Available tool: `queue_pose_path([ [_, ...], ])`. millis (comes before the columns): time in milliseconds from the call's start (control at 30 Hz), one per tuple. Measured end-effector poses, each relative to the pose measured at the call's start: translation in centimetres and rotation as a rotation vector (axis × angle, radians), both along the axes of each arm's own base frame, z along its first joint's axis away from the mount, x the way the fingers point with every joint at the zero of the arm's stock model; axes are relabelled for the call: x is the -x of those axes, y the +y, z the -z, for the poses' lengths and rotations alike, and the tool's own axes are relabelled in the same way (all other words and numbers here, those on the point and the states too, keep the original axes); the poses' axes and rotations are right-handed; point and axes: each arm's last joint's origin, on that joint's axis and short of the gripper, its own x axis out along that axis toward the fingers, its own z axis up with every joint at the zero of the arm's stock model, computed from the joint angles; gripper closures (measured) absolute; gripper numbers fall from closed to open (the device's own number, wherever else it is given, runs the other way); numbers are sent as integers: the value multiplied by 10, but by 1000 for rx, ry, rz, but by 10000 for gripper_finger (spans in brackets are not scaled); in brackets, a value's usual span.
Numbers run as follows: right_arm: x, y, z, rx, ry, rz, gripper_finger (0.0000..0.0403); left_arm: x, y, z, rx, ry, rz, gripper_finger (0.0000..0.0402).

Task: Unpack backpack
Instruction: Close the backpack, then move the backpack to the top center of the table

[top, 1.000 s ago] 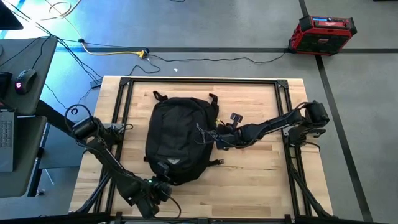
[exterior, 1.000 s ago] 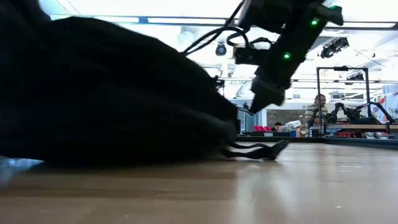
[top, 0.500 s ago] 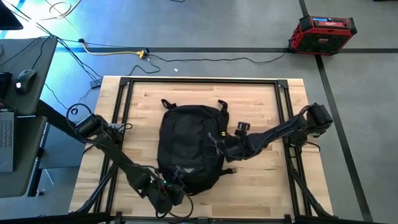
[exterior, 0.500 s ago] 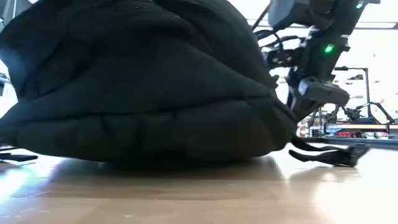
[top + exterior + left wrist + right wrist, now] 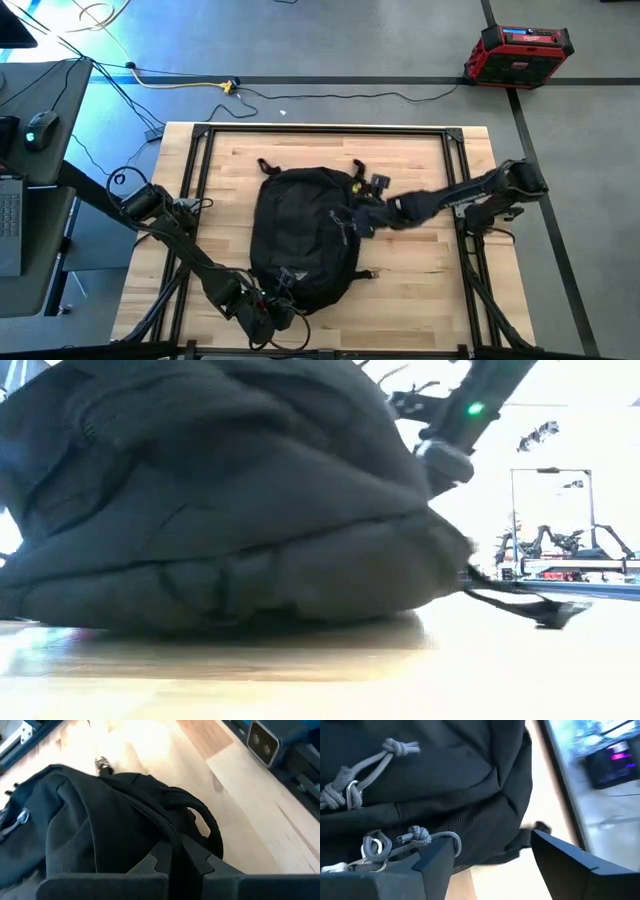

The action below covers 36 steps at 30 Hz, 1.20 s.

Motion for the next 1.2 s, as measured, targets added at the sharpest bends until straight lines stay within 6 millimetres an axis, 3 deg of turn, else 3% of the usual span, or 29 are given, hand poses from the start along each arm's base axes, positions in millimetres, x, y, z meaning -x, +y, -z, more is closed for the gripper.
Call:
queue_pose_path([
  [100, -12, -22, 3, -142, -33, -52, 159, 5, -2, 2, -1, 22, -4, 401],
  [233, -11, -36, 7, -411, -5, -146, 159, 11, -3, 4, -1, 45, -28, 401],
  [433, 5, -24, 15, -747, 170, -157, 159, 14, -1, 6, -40, 74, -39, 401],
  [633, 13, 4, 17, -753, 269, -208, 159, 13, 1, 6, -49, 66, -49, 401],
  [767, 2, 12, 13, -506, 153, -275, 161, 13, 1, 6, -48, 68, -48, 401],
  [867, -16, -3, 3, -286, -34, -253, 166, 13, 0, 6, -43, 69, -50, 401],
  [1033, -42, -57, -14, -305, -377, -222, 180, 13, 0, 7, -27, 74, -52, 401],
  [1200, -56, -106, 13, -399, -469, -124, 195, 13, -1, 7, -19, 74, -55, 401],
])
